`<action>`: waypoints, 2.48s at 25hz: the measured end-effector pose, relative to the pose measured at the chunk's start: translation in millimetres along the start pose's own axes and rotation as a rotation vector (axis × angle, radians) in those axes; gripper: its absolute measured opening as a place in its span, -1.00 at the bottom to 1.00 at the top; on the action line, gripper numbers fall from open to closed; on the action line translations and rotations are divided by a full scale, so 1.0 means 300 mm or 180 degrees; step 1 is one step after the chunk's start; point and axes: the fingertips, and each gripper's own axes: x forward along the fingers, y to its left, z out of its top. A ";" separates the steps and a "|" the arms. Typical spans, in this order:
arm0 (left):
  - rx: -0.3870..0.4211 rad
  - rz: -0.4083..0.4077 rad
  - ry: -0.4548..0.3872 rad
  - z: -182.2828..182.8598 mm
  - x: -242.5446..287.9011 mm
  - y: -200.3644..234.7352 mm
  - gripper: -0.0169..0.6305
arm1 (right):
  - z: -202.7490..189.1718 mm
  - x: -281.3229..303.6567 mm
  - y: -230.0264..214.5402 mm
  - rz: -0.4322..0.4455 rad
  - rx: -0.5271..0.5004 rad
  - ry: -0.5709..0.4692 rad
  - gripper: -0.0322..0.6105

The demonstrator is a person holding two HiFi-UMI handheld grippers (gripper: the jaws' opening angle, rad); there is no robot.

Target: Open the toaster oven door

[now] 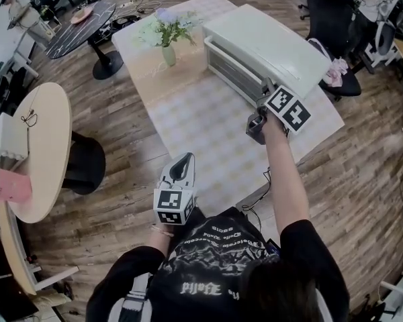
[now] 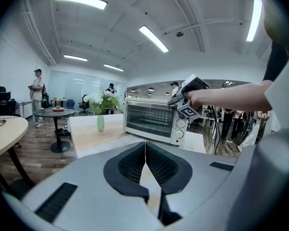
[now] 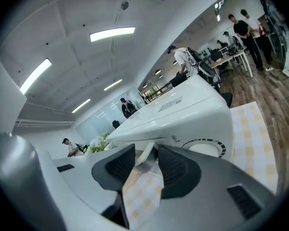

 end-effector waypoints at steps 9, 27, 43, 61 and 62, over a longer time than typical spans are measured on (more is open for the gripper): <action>-0.0010 0.0010 0.0057 -0.017 0.008 -0.004 -0.89 | -0.001 0.005 -0.001 -0.0086 -0.0151 0.0124 -0.41; 0.0072 -0.0041 0.0121 -0.024 -0.002 -0.001 -0.89 | -0.048 -0.031 0.025 -0.0081 -0.0434 0.0086 -0.41; 0.0021 -0.0123 0.0162 -0.062 -0.042 0.034 -0.89 | -0.191 -0.111 0.081 -0.0153 -0.0666 0.0151 -0.42; -0.0003 -0.0097 0.0188 -0.086 -0.072 0.134 -0.89 | -0.401 -0.147 0.103 -0.0250 -0.0735 0.0352 -0.47; -0.0005 -0.0094 0.0186 -0.086 -0.074 0.137 -0.89 | -0.412 -0.149 0.103 -0.0255 -0.0736 0.0369 -0.47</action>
